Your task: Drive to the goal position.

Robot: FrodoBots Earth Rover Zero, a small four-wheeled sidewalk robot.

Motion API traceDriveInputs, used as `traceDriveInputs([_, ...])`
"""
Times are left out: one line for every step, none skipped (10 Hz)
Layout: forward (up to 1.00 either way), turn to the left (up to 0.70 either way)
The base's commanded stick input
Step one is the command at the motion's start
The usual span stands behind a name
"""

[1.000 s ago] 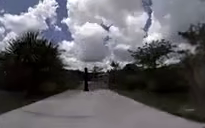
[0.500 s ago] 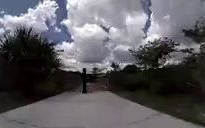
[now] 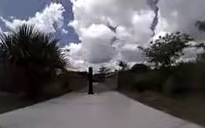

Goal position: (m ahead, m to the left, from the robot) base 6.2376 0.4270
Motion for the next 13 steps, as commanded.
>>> traceDriveInputs([0.7,0.0])
traceDriveInputs([0.7,0.0])
traceDriveInputs([0.7,0.0])
traceDriveInputs([0.7,0.0])
traceDriveInputs([0.7,0.0])
traceDriveInputs([0.7,0.0])
traceDriveInputs([0.7,0.0])
traceDriveInputs([0.7,0.0])
traceDriveInputs([0.7,0.0])
traceDriveInputs([0.7,0.0])
traceDriveInputs([0.7,0.0])
traceDriveInputs([0.7,0.0])
traceDriveInputs([0.7,0.0])
